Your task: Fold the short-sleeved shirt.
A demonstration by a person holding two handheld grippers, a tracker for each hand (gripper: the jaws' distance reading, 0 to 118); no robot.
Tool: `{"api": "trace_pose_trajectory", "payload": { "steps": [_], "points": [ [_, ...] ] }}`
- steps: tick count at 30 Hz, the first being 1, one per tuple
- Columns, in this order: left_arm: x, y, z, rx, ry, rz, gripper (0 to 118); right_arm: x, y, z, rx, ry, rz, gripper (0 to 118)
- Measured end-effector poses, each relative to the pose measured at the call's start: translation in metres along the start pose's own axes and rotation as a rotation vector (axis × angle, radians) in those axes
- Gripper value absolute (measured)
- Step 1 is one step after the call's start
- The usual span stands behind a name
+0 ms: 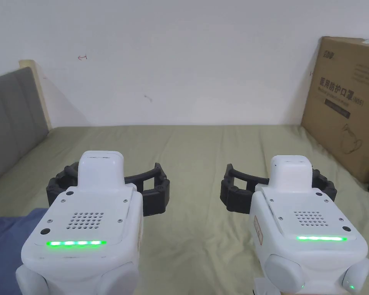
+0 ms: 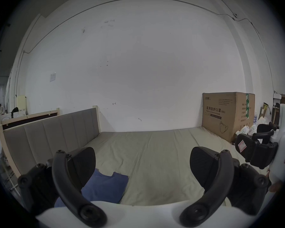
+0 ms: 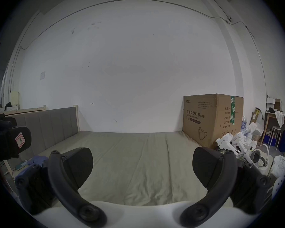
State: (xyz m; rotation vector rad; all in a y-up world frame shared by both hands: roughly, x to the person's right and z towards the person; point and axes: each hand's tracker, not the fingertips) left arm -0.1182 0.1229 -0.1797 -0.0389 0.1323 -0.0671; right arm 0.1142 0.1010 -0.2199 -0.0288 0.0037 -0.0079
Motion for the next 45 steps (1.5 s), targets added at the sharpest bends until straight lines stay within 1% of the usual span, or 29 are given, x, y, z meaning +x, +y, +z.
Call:
{"api": "trace_pose_trajectory", "payload": {
  "steps": [10,12,13,14,15,16,17,18,19,20,21,22,23,24,25,28,30,32,34,36,37,38,40,41,45],
  "points": [
    [0.0,0.0,-0.001,-0.025,-0.006,0.017,115,0.003,0.002,0.002,0.004,-0.004,0.004,118],
    [0.001,0.0,-0.001,-0.017,-0.02,0.007,110,0.003,0.002,0.001,0.001,-0.002,0.008,116],
    [0.002,-0.001,0.0,-0.012,-0.02,0.003,105,0.002,0.001,0.002,0.002,-0.007,0.017,111],
    [0.004,-0.001,0.001,-0.007,-0.017,0.0,97,0.002,0.0,0.003,0.004,-0.008,0.024,101],
    [0.005,0.0,0.002,-0.008,-0.009,-0.003,81,0.001,0.0,0.003,0.004,-0.007,0.028,81],
    [0.005,0.0,0.002,-0.006,-0.002,-0.003,71,0.001,0.0,0.003,0.004,-0.011,0.03,66],
    [0.004,0.0,0.002,-0.004,0.001,0.0,71,0.001,0.0,0.003,0.003,-0.018,0.03,66],
    [0.005,0.001,0.002,-0.009,0.004,0.004,65,0.001,-0.001,0.002,-0.002,-0.022,0.027,63],
    [0.004,0.002,0.002,-0.026,0.002,0.01,54,0.002,0.0,0.001,-0.012,-0.015,0.018,56],
    [0.003,0.003,0.001,-0.047,0.002,0.024,37,0.004,-0.001,0.001,-0.018,0.003,0.006,48],
    [0.003,0.003,0.0,-0.05,0.001,0.031,17,0.004,-0.001,0.001,-0.016,0.003,0.003,34],
    [0.002,0.002,-0.001,-0.056,0.011,0.04,8,0.002,-0.001,0.001,-0.016,-0.016,0.009,17],
    [0.002,0.001,0.0,-0.054,0.017,0.04,6,0.001,-0.002,0.002,-0.004,-0.04,0.018,7],
    [0.002,0.001,0.0,-0.051,0.024,0.028,2,0.0,-0.002,0.004,0.01,-0.063,0.023,5],
    [0.003,0.0,0.001,-0.048,0.024,0.007,0,0.0,-0.001,0.004,0.006,-0.056,0.026,2],
    [0.003,-0.001,0.0,-0.048,0.0,0.01,0,0.002,0.001,0.002,-0.013,-0.042,0.01,1],
    [0.005,0.0,-0.002,-0.054,0.002,0.003,0,0.0,0.001,0.001,-0.012,-0.053,0.003,1],
    [0.004,0.002,-0.003,-0.053,0.002,0.002,0,0.0,0.0,0.0,-0.024,-0.041,0.0,1],
    [0.002,0.003,-0.003,-0.05,-0.002,0.012,0,-0.003,0.0,-0.002,-0.031,-0.039,0.005,1],
    [-0.003,0.005,-0.003,-0.05,0.007,0.016,0,-0.007,0.0,-0.005,-0.032,-0.017,0.015,1],
    [-0.007,0.006,-0.003,-0.051,0.019,0.013,0,-0.011,0.0,-0.006,-0.034,0.002,0.017,1],
    [-0.013,0.006,-0.002,-0.056,0.034,0.017,0,-0.016,0.002,-0.007,-0.04,0.046,0.017,1],
    [-0.028,0.007,0.001,-0.063,0.065,0.031,0,-0.03,0.004,-0.011,-0.032,0.055,0.026,1],
    [-0.037,0.007,0.003,-0.066,0.094,0.04,0,-0.04,0.005,-0.014,-0.033,0.088,0.034,1],
    [-0.076,0.006,0.018,-0.081,0.238,0.01,0,-0.083,0.006,-0.022,-0.044,0.221,0.019,1]
  ]
}}
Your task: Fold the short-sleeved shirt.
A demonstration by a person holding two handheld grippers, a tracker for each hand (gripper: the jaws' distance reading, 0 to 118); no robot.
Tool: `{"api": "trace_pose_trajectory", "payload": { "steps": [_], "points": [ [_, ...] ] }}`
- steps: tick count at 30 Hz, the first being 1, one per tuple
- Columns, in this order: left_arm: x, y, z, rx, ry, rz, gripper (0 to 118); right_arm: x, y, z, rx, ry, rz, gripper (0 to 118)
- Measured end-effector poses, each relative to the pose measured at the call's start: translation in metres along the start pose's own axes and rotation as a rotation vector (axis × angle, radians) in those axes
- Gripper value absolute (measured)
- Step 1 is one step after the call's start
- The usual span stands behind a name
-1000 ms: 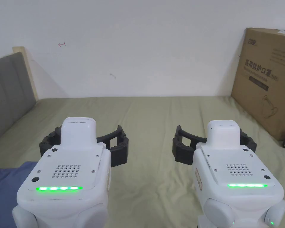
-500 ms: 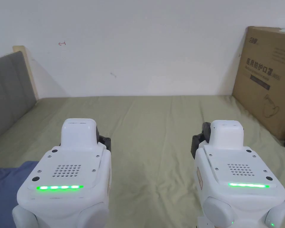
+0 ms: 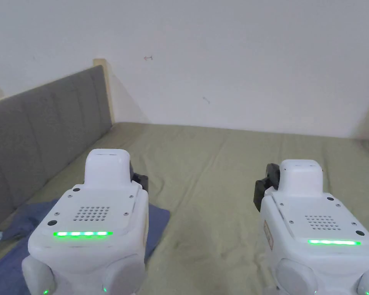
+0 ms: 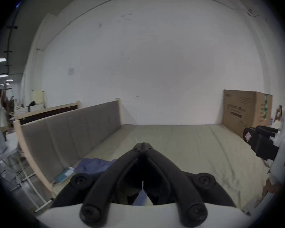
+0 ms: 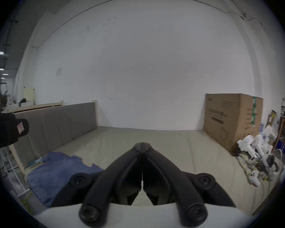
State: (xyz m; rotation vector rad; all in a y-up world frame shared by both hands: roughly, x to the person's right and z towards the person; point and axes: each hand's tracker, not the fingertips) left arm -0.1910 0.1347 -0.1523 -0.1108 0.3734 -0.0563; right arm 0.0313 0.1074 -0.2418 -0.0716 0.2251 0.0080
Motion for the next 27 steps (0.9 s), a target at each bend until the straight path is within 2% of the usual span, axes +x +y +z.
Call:
{"api": "trace_pose_trajectory", "payload": {
  "steps": [8,14,18,20,22,25,26,27],
  "points": [
    [-0.088,-0.008,0.021,-0.049,0.254,0.05,0,-0.091,-0.006,-0.016,-0.03,0.241,0.014,1],
    [-0.117,-0.021,0.022,-0.086,0.297,0.062,0,-0.128,-0.014,-0.021,-0.063,0.306,0.036,1],
    [-0.119,-0.034,0.0,-0.179,0.259,0.034,0,-0.135,-0.022,-0.031,-0.1,0.319,0.046,1],
    [-0.119,-0.049,-0.032,-0.345,0.17,-0.004,0,-0.136,-0.029,-0.039,-0.131,0.324,0.045,1],
    [-0.118,-0.077,-0.063,-0.41,0.061,0.01,0,-0.138,-0.036,-0.046,-0.159,0.325,0.048,1],
    [-0.117,-0.122,-0.11,-0.605,0.035,0.077,1,-0.14,-0.051,-0.058,-0.203,0.32,0.065,1],
    [-0.118,-0.136,-0.124,-0.633,0.017,0.118,5,-0.141,-0.057,-0.064,-0.226,0.322,0.073,1],
    [-0.118,-0.146,-0.136,-0.668,0.003,0.14,18,-0.142,-0.063,-0.07,-0.245,0.321,0.08,1]
  ]
}}
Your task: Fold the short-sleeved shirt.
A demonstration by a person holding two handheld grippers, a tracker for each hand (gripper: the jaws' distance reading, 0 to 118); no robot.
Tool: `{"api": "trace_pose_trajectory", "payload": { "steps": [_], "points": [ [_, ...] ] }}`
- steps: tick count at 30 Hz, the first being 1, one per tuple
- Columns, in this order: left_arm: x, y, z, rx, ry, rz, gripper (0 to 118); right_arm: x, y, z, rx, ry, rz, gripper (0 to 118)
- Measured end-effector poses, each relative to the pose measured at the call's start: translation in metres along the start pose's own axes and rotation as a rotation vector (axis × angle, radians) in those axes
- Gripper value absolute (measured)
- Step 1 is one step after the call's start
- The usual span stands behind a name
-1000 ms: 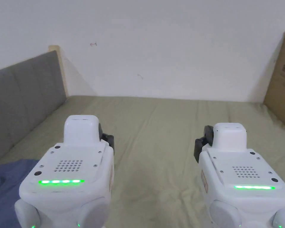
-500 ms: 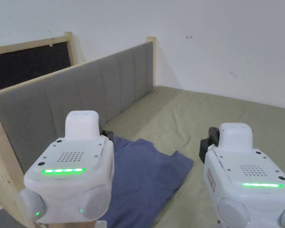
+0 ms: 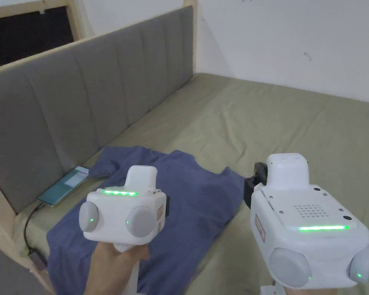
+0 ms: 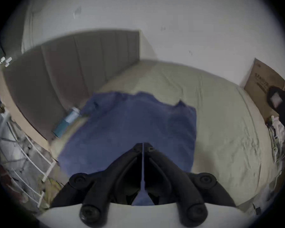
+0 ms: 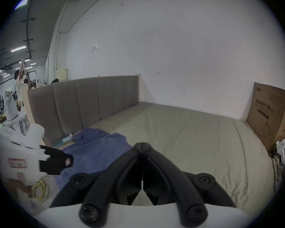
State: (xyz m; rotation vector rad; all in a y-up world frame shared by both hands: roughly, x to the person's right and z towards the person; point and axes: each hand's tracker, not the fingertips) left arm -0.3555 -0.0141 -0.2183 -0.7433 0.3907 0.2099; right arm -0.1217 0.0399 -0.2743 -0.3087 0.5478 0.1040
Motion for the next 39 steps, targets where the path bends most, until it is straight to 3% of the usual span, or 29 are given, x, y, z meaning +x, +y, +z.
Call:
{"api": "trace_pose_trajectory", "payload": {
  "steps": [1,2,3,5,8,15,18,20,21,24,25,31,39],
  "points": [
    [-0.001,0.0,-0.017,-0.035,-0.019,0.028,37,0.001,-0.005,-0.007,-0.021,0.0,0.005,1],
    [0.0,-0.001,-0.034,-0.071,-0.017,0.03,66,0.001,-0.009,-0.014,-0.045,0.0,0.011,1],
    [0.001,-0.001,-0.048,-0.099,-0.018,0.02,106,0.002,-0.013,-0.019,-0.058,-0.002,0.008,1],
    [0.005,-0.001,-0.076,-0.176,0.0,-0.029,113,0.005,-0.021,-0.03,-0.089,-0.001,0.004,1],
    [0.011,-0.003,-0.098,-0.167,-0.008,-0.052,103,0.009,-0.032,-0.046,-0.133,-0.014,0.002,1],
    [0.016,-0.016,-0.14,-0.32,-0.02,-0.044,107,0.018,-0.05,-0.069,-0.205,-0.014,-0.02,1],
    [0.018,-0.015,-0.139,-0.302,-0.002,-0.053,100,0.018,-0.053,-0.072,-0.221,-0.013,-0.028,1],
    [0.018,-0.012,-0.131,-0.282,0.004,-0.042,76,0.019,-0.054,-0.072,-0.225,-0.012,-0.045,1],
    [0.018,-0.011,-0.128,-0.268,0.003,-0.035,55,0.019,-0.054,-0.071,-0.226,-0.01,-0.051,1],
    [0.013,-0.005,-0.125,-0.275,0.034,-0.021,10,0.018,-0.054,-0.068,-0.229,-0.011,-0.053,1],
    [0.01,-0.005,-0.126,-0.279,0.074,-0.026,10,0.018,-0.054,-0.066,-0.228,-0.008,-0.053,1],
    [-0.01,0.004,-0.126,-0.298,-0.038,0.111,9,0.027,-0.05,-0.056,-0.218,-0.017,-0.055,1],
    [0.001,0.05,-0.068,-0.216,-0.104,0.149,9,0.059,-0.042,-0.026,-0.184,-0.058,-0.105,1]
  ]
}}
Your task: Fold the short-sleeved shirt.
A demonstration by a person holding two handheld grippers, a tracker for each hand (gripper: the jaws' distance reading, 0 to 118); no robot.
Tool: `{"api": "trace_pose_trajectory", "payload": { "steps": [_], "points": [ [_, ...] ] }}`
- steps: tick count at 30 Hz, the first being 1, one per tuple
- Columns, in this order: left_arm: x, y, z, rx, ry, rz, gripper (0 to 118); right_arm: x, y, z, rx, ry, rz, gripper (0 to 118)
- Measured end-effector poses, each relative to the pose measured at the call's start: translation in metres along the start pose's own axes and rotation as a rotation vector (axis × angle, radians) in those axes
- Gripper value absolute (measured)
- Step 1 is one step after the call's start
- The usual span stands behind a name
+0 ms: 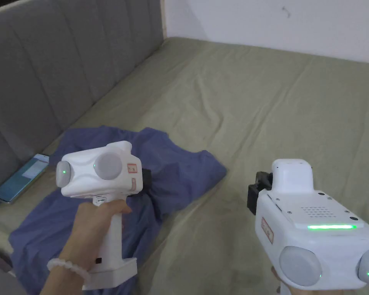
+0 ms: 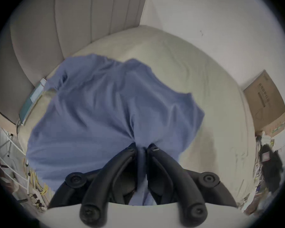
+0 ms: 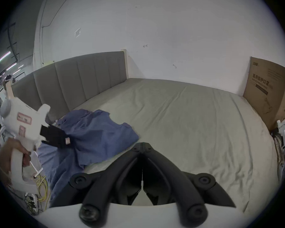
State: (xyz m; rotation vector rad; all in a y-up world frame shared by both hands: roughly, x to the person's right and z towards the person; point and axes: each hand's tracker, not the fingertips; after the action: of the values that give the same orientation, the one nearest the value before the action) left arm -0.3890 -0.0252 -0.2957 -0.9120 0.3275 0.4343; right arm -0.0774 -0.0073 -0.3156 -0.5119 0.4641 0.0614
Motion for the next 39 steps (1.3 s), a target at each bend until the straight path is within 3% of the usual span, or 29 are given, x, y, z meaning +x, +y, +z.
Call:
{"api": "trace_pose_trajectory", "payload": {
  "steps": [5,11,15,21,26,30,33,36,38,39],
  "points": [
    [0.066,0.026,0.055,0.123,-0.086,-0.126,9,0.037,0.007,0.03,0.048,-0.062,-0.048,1],
    [0.201,0.042,0.111,0.217,-0.371,-0.283,9,0.104,0.014,0.085,0.114,-0.208,-0.106,1],
    [0.29,0.027,0.141,0.22,-0.636,-0.38,9,0.158,0.013,0.13,0.149,-0.339,-0.148,1],
    [0.376,-0.031,0.138,0.153,-0.799,-0.486,9,0.228,-0.007,0.189,0.147,-0.523,-0.196,1],
    [0.402,-0.109,0.056,-0.057,-0.7,-0.541,9,0.259,-0.034,0.21,0.086,-0.611,-0.2,1],
    [0.396,-0.174,-0.022,-0.317,-0.603,-0.545,9,0.269,-0.05,0.21,0.048,-0.614,-0.234,1],
    [0.39,-0.202,-0.043,-0.324,-0.52,-0.628,9,0.267,-0.056,0.202,0.018,-0.613,-0.23,1],
    [0.384,-0.205,-0.045,-0.29,-0.526,-0.635,9,0.263,-0.057,0.192,-0.003,-0.588,-0.219,1],
    [0.382,-0.198,-0.043,-0.297,-0.533,-0.621,16,0.256,-0.056,0.187,-0.01,-0.571,-0.209,1],
    [0.382,-0.196,-0.037,-0.295,-0.53,-0.618,32,0.254,-0.055,0.184,-0.011,-0.561,-0.208,1]
  ]
}}
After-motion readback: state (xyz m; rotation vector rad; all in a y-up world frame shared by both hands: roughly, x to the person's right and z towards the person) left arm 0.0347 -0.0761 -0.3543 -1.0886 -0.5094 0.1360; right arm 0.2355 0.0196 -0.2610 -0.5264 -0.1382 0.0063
